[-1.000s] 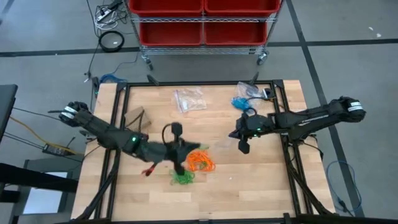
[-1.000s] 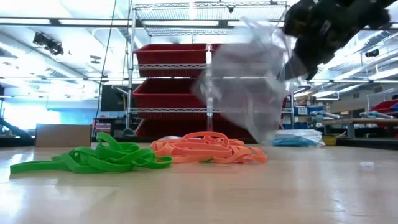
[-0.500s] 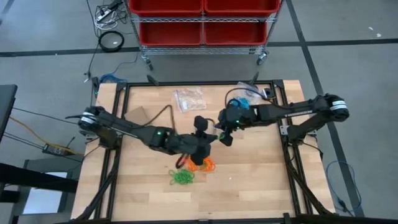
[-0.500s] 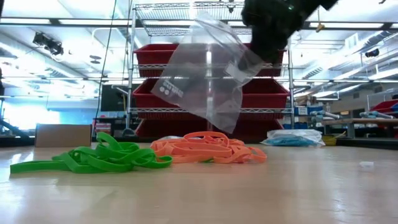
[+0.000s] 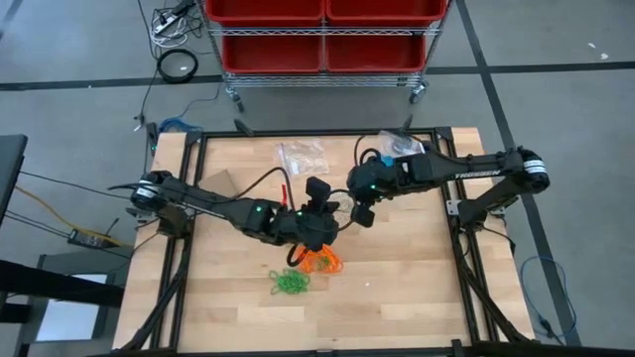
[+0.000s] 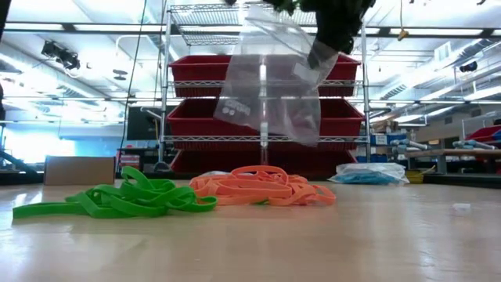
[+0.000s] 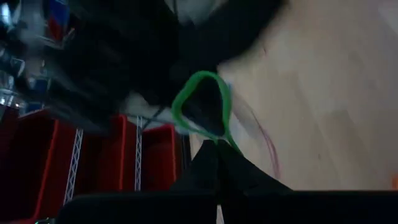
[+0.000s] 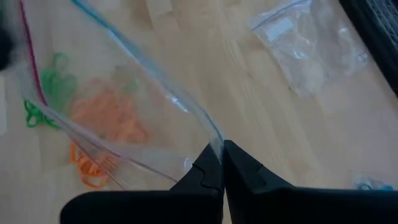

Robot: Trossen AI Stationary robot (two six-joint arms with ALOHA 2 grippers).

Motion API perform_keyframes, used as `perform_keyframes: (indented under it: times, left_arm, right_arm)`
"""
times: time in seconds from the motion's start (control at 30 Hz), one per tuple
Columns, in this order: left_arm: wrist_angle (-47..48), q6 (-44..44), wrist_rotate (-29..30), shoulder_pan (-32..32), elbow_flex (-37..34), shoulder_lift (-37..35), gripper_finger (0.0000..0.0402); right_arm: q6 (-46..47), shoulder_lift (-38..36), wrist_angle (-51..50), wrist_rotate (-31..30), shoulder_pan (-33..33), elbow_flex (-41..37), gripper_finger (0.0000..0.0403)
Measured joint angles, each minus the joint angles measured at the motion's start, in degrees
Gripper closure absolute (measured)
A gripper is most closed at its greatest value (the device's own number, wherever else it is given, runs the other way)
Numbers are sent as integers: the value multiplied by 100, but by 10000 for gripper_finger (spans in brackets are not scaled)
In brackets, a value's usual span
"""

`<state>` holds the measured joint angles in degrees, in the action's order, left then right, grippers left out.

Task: Sort rubber bands
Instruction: Put the green rubber band into the transparent zip bag

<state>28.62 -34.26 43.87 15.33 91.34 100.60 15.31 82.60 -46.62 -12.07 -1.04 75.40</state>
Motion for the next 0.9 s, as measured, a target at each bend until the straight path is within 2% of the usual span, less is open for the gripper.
perform_keyframes:
  times: [0.2,0.43,0.57,0.9]
  left_arm:
    - [510,33,36,-35,-12,7,401]
    - [501,-39,281,-35,-12,4,382]
    - [404,-129,280,-43,-12,4,356]
    - [43,-2,304,-144,-9,4,263]
  right_arm:
    - [160,-140,-154,-40,0,45,403]
    - [212,-150,-105,-13,0,45,403]
    - [288,-150,-81,160,0,45,403]
    - [468,-150,-23,471,2,45,403]
